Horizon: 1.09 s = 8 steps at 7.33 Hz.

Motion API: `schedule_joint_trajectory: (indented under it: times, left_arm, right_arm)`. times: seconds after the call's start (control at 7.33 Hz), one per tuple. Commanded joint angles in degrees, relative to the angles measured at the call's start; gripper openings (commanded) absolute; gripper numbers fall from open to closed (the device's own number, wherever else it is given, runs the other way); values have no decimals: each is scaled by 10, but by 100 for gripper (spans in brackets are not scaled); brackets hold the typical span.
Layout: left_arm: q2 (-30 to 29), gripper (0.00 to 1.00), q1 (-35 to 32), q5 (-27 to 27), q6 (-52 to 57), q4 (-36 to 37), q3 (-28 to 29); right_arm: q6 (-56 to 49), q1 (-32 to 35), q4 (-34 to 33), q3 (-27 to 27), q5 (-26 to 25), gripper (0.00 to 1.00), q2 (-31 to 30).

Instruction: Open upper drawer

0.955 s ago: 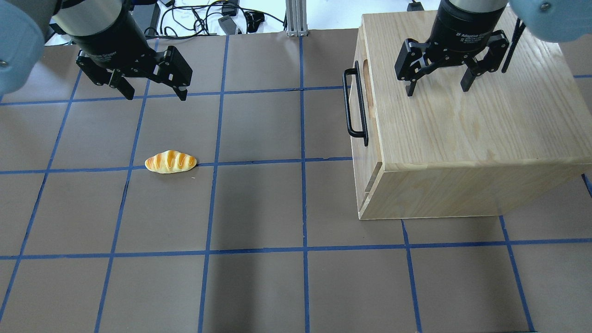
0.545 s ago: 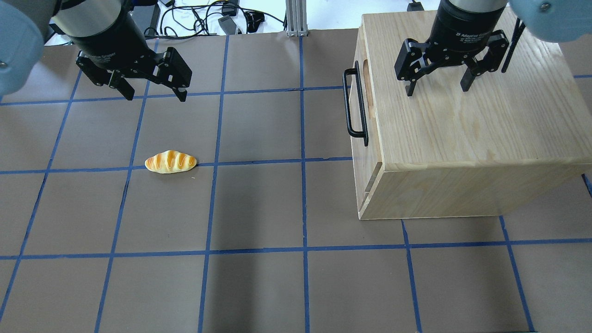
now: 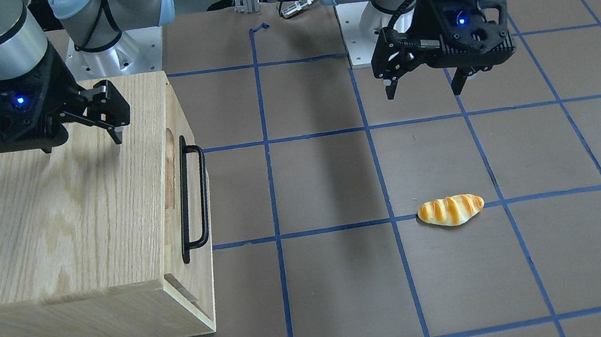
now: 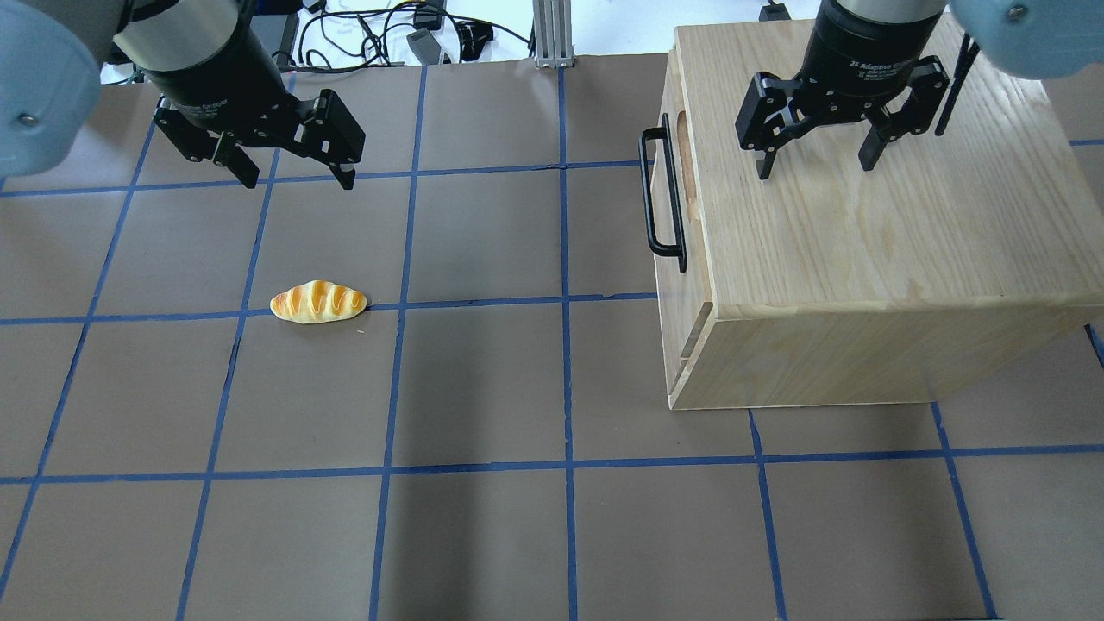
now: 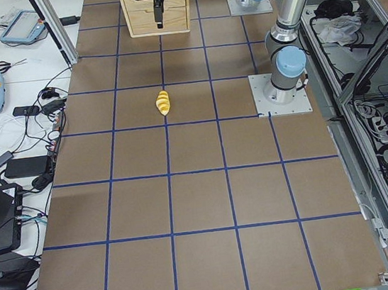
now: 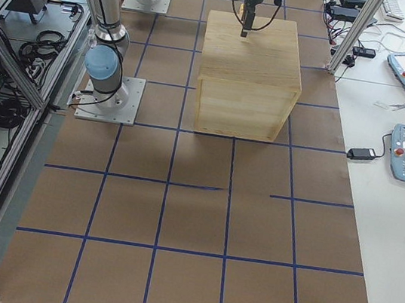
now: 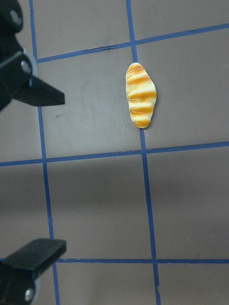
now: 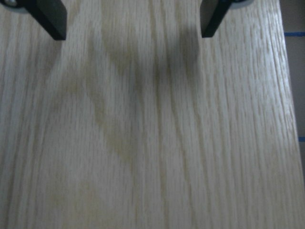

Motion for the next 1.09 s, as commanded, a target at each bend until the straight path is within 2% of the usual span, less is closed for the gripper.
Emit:
schedule_joint_trajectory:
  times: [0.0, 0.41, 0.55, 0.68, 0.95]
  left_arm:
    - [3, 100, 0, 2, 0, 2, -1]
    - [-20, 100, 0, -7, -4, 14, 3]
    - [-38, 100, -2, -22, -46, 41, 6]
    - [-55, 100, -10, -86, -101, 84, 5]
    - [-105, 100, -64, -110, -176, 145, 4]
  right_arm:
    - [0, 0, 0, 0, 0, 100, 0]
    - [0, 0, 0, 0, 0, 100, 0]
    - [0, 0, 0, 0, 0, 100, 0]
    - [0, 0, 0, 0, 0, 100, 0]
    - [0, 0, 0, 1, 0, 100, 0]
